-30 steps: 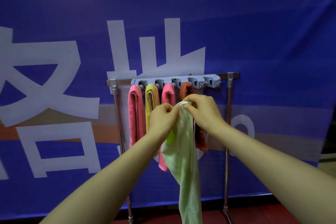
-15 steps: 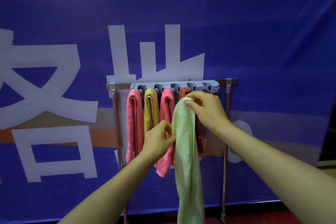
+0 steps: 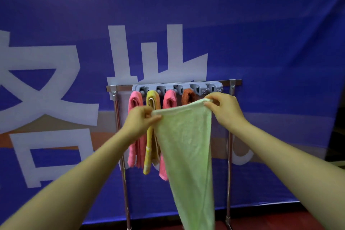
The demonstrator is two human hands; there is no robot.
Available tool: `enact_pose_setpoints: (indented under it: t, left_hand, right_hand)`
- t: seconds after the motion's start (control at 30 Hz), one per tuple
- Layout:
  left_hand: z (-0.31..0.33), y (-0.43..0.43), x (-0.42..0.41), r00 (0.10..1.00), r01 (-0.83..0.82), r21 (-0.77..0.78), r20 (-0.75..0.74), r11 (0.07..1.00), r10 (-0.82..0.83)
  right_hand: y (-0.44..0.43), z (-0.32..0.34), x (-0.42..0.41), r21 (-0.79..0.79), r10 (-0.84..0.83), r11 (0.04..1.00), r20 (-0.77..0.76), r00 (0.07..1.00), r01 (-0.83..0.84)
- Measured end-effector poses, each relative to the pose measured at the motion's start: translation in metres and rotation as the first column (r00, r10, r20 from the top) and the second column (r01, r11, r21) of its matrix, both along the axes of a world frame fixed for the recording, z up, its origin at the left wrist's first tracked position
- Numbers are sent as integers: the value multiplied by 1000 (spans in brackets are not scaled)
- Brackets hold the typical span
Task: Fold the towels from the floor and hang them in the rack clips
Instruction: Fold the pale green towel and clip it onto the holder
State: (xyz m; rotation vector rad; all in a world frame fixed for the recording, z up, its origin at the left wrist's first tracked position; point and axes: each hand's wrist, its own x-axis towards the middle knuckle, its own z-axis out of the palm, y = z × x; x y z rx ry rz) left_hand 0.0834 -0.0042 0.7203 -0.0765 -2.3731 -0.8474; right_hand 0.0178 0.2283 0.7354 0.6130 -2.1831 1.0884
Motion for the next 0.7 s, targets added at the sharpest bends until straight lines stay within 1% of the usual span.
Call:
enact_pose_setpoints:
  t: [0.03,0.1,0.13,0.17,0.2,0.23,0.27,0.3,0.33,0.43,0.7]
  left_hand:
    - [13,2,1,997,-14,28,-74,1000,16]
    - [33,9,-1,953,-69,86,-288,994,91]
    - [37,12,-3,932,-83,93,-345,992,111]
    - [39,14,-4,938,-79,46,-336,996,90]
    - [36,14,-5,962,-63,-51,-269,997,47]
    - [28,14,-5,985,-47,-157,-170,986,20]
    - [19,11,-5,995,-41,-223,-100,974,19]
    - [13,7,-4,996,-54,-234,-79,971,37]
    - [9,2,-4,995,-68,-210,-87,975,51]
    - [7,-1,-1,990,-72,-97,-129,993,59]
    - [19,-1,-2,978,18,105,-207,994,5]
  right_hand:
    - [-2,4,0,-59,-6,998,-39,999,4]
    - [-8,12,6,-203,-49,979,-161,986,16]
    - [-10,14,9,-256,-74,967,-207,976,20]
    - [-10,14,9,-272,-88,962,-216,972,27]
    - [-9,11,7,-234,-82,971,-183,980,37]
    - [-5,5,3,-141,-67,989,-117,991,50]
    - [-2,-4,-1,-24,-54,998,-43,998,53]
    - [2,-13,-5,59,-45,997,12,999,44]
    - [4,-20,-6,77,-35,997,42,999,32]
    - [0,-24,-4,-18,6,1000,38,999,-5]
    - [-6,-10,-5,-151,70,987,54,996,-61]
